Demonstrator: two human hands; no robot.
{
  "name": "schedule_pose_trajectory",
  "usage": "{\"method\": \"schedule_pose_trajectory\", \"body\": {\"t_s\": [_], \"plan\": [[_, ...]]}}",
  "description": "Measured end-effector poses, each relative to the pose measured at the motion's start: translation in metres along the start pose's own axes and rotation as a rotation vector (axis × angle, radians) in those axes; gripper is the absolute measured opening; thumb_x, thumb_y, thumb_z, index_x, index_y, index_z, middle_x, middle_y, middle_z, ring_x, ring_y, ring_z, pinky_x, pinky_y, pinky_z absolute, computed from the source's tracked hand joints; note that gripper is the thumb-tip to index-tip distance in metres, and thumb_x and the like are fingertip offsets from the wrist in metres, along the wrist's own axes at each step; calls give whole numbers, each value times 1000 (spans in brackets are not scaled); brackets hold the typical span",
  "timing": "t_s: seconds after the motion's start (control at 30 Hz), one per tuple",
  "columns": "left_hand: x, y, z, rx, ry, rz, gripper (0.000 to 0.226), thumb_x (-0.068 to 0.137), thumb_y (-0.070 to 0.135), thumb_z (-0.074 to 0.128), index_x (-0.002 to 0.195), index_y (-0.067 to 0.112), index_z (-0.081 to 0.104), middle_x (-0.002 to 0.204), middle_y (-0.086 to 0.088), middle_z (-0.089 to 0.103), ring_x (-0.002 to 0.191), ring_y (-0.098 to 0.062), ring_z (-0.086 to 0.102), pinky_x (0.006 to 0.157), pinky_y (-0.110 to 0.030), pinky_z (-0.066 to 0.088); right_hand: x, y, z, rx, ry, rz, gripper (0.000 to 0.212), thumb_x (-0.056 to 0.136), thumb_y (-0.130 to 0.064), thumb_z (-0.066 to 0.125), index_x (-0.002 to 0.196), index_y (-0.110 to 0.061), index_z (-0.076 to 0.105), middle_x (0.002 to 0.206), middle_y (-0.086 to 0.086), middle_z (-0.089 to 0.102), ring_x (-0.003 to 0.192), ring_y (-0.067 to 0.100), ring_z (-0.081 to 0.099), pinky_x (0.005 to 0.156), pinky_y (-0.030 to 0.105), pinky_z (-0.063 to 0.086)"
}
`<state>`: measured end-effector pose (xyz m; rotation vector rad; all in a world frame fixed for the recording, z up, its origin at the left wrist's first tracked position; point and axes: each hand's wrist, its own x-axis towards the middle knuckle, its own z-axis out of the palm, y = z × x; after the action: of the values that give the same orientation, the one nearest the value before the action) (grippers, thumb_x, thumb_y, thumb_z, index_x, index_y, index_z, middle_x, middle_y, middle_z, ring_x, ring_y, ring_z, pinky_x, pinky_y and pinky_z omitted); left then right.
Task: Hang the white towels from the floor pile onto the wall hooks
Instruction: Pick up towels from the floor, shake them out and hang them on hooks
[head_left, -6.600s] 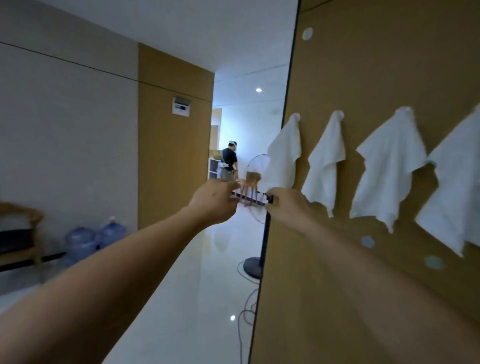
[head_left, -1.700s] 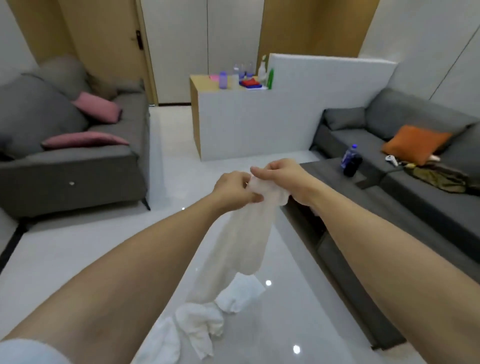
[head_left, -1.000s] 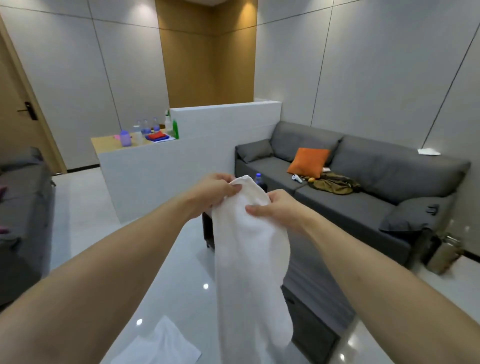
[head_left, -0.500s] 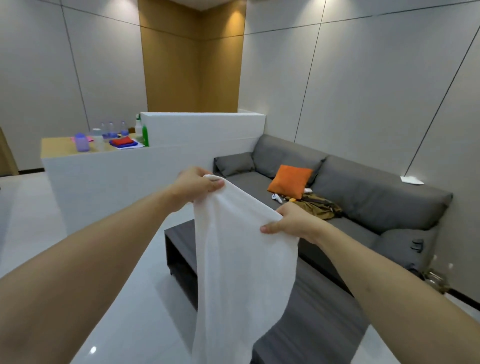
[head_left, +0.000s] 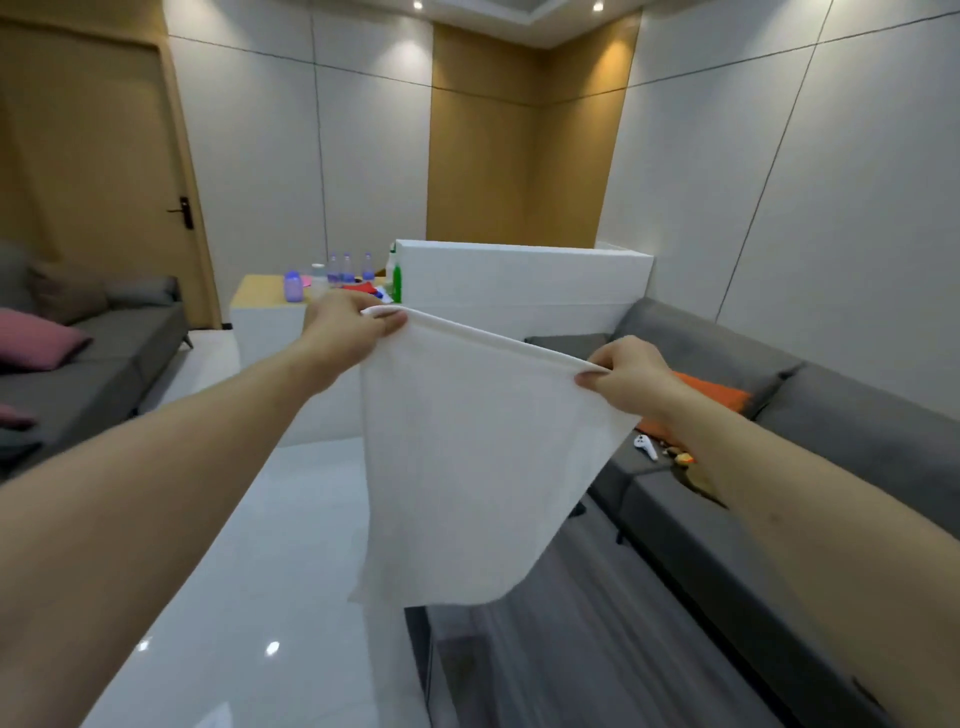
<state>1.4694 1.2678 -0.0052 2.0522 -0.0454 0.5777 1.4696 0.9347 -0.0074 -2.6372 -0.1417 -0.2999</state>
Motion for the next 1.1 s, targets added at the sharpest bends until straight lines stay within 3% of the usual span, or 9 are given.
{"method": "schedule_pose_trajectory", "body": {"t_s": [0.1, 0.2, 0.33, 0.47, 0.57, 0.67, 0.87, 0.97, 1.1], "plan": [[-8, 23, 10, 56, 75, -14, 19, 85, 36, 72, 96, 20, 76, 94, -4, 70, 90, -18, 63, 75, -27, 50, 16, 17, -20, -6, 5, -70, 23, 89, -26, 67, 66, -24, 65, 73, -4, 63, 71, 12, 58, 55, 21, 40], [-12, 41, 21, 76, 175, -24, 15, 82, 37, 74, 91, 25, 77, 91, -1, 72, 88, -19, 64, 80, -32, 55, 33, 33, -39, 23, 6, -102, 19, 87, -28, 69, 71, -19, 68, 78, 1, 66, 76, 19, 61, 66, 29, 49], [-12, 54, 35, 151, 261, -23, 14, 78, 41, 73, 65, 37, 70, 73, 12, 68, 73, -8, 62, 63, -24, 51, 57, 46, -56, 28, 13, -156, 19, 87, -31, 69, 75, -16, 71, 79, 1, 66, 76, 17, 59, 64, 28, 48], [11, 59, 48, 214, 309, -26, 21, 78, 39, 73, 58, 37, 66, 63, 14, 63, 63, 1, 52, 57, -20, 44, 90, 52, -60, 63, 13, -178, 18, 88, -30, 69, 72, -20, 68, 78, -2, 64, 75, 15, 58, 57, 24, 40], [44, 52, 62, 254, 314, -28, 12, 78, 39, 73, 68, 33, 70, 65, 16, 62, 67, -3, 55, 54, -20, 41, 125, 55, -57, 60, 36, -183, 23, 88, -28, 69, 67, -22, 64, 75, -3, 62, 72, 13, 56, 55, 21, 35], [82, 35, 77, 277, 292, -42, 12, 80, 38, 72, 87, 28, 75, 84, 11, 66, 82, -13, 59, 65, -22, 42, 163, 58, -45, 31, 49, -173, 17, 89, -25, 66, 73, -20, 66, 79, 0, 63, 75, 17, 57, 60, 24, 41], [160, -23, 107, 419, 198, -141, 18, 84, 38, 68, 97, 27, 74, 100, -3, 64, 94, -22, 57, 78, -31, 47, 249, 60, 2, -110, 30, -151, 14, 91, -25, 61, 80, -19, 67, 82, 3, 64, 77, 22, 58, 66, 30, 46], [194, -45, 118, 430, 141, -179, 15, 85, 37, 66, 94, 29, 73, 98, -2, 66, 91, -21, 58, 73, -29, 45, 287, 60, 23, -198, 11, -141, 16, 93, -21, 56, 81, -16, 65, 84, 5, 64, 80, 24, 58, 71, 34, 52], [232, -54, 130, 418, 159, -170, 19, 86, 38, 66, 100, 27, 74, 103, -2, 67, 97, -22, 58, 83, -30, 48, 328, 61, 31, -259, 84, -149, 18, 95, -22, 52, 81, -18, 63, 82, 4, 62, 78, 24, 56, 66, 31, 44]]}}
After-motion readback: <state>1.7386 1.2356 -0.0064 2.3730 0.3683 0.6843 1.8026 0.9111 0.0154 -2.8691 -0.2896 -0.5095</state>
